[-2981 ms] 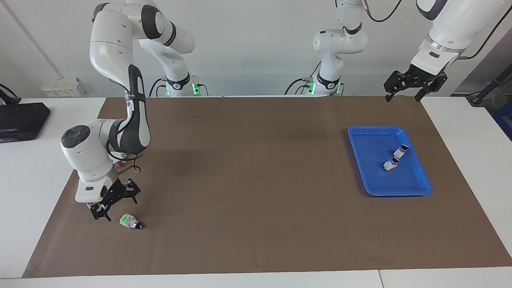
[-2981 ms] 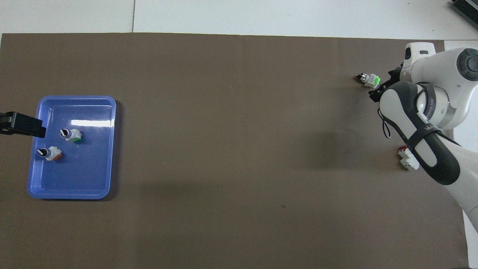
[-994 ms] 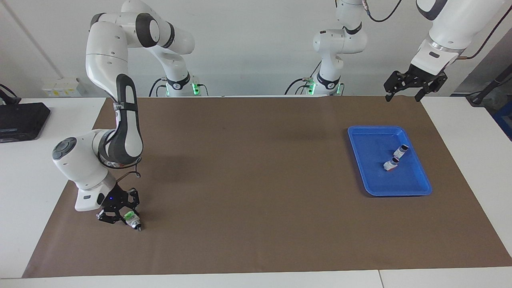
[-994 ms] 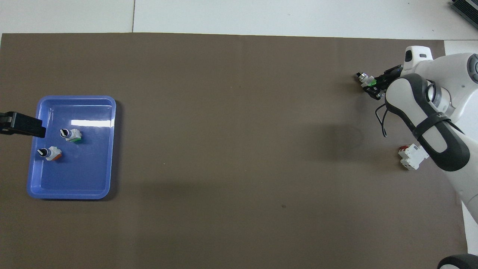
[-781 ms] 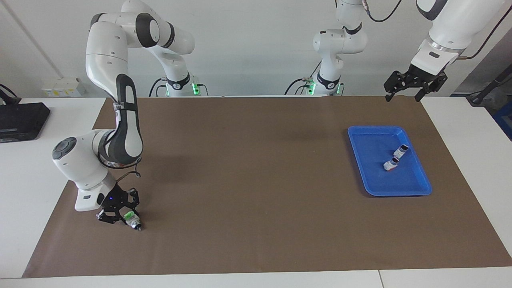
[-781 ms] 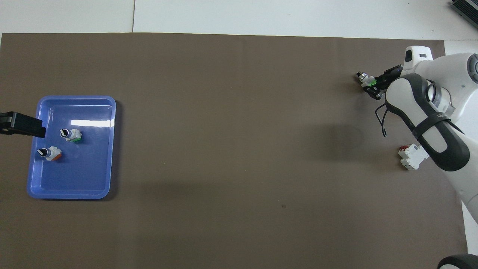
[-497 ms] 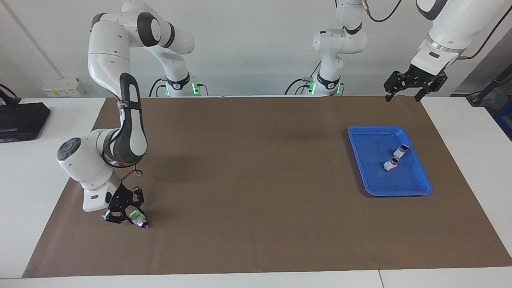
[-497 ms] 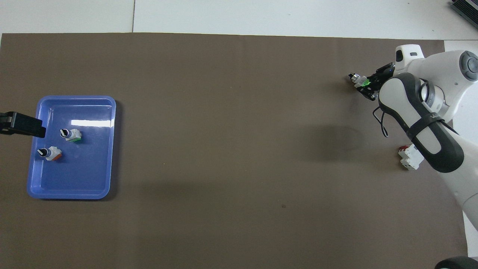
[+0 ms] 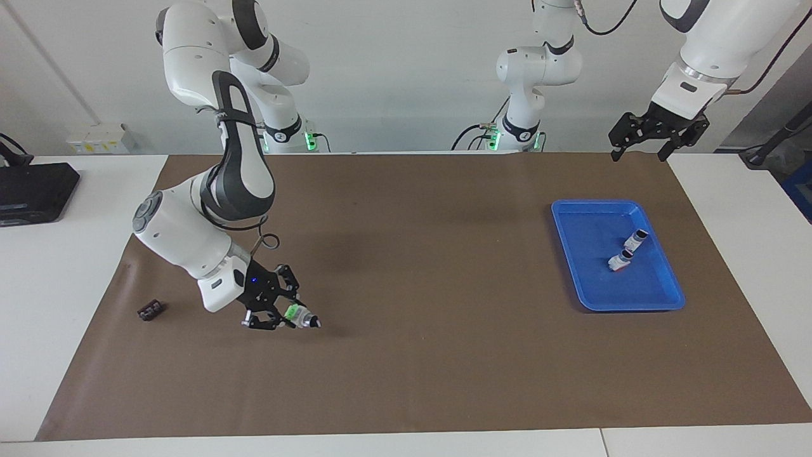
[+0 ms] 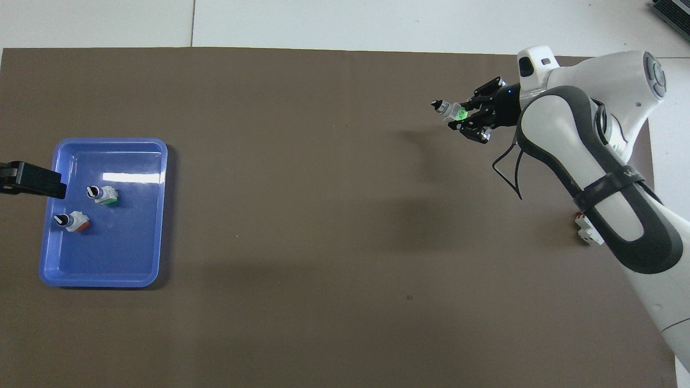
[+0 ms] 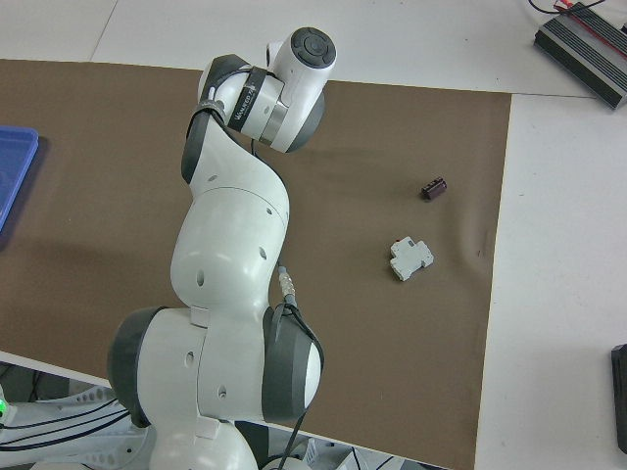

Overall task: Turn and place switch with both arms
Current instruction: 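Lift the knob with the right gripper while the left gripper reaches in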

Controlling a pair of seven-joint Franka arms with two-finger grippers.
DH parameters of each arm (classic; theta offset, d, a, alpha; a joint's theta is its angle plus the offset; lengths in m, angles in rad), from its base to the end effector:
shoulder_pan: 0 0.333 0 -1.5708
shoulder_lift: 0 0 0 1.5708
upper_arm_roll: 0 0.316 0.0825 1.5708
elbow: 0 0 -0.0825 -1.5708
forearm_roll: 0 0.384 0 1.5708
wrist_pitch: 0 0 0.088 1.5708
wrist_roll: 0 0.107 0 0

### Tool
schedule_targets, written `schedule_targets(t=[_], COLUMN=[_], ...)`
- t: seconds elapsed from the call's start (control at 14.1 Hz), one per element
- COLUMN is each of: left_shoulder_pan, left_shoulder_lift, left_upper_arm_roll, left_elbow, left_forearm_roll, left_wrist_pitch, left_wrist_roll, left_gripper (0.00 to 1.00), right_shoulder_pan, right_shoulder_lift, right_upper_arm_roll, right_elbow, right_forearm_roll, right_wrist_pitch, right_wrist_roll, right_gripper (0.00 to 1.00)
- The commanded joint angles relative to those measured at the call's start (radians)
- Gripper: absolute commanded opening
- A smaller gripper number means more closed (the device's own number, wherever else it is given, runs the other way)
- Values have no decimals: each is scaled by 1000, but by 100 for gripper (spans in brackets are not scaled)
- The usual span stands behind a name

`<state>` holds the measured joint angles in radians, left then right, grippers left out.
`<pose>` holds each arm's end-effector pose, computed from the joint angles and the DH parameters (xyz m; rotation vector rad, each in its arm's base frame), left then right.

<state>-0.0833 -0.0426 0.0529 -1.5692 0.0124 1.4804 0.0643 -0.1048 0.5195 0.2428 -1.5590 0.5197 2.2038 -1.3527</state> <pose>0.5317 -0.0141 0.6406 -3.1279 0.1471 0.0727 0.7013 0.0879 0.3713 -2.2544 -1.4845 -0.5834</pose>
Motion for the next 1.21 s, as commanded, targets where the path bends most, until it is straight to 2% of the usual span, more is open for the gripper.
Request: schedule_targets(t=[0.0, 0.14, 0.28, 0.43, 0.57, 0.78, 0.92, 1.06, 1.14], left_shoulder_pan=[0, -12, -19, -7, -19, -10, 8, 2, -3], left_shoulder_lift=[-29, -29, -29, -29, -29, -31, -46, -60, -65], left_upper_arm_roll=[-4, -13, -25, -25, -27, -25, -18, -18, -19], left_elbow=[-32, -32, -34, -35, -49, -54, -83, -107, -123], left_forearm_roll=[15, 15, 15, 14, 9, 6, -81, -92, -95], left_wrist_pitch=[9, 15, 29, 64, 109, 116, 115, 107, 115], left_wrist_roll=[5, 3, 12, 11, 2, 0, -6, 28, 14], left_gripper=[100, 100, 100, 100, 100, 100, 100, 81, 81], right_shoulder_pan=[81, 166, 249, 290, 319, 353, 358, 388, 408], right_shoulder_lift=[-10, -9, -6, -7, -15, -47, -75, -102, -127], right_upper_arm_roll=[32, 32, 32, 33, 35, 33, 33, 32, 30], right_elbow=[-21, -21, -27, -39, -52, -127, -156, -156, -155], right_forearm_roll=[48, 63, 80, 197, 363, 610, 665, 665, 663], right_wrist_pitch=[19, 81, 195, 246, 264, 353, 367, 396, 424], right_wrist_roll=[-26, 21, 111, 124, 49, -180, -275, -267, -266], right_gripper=[0, 0, 0, 0, 0, 0, 0, 0, 0])
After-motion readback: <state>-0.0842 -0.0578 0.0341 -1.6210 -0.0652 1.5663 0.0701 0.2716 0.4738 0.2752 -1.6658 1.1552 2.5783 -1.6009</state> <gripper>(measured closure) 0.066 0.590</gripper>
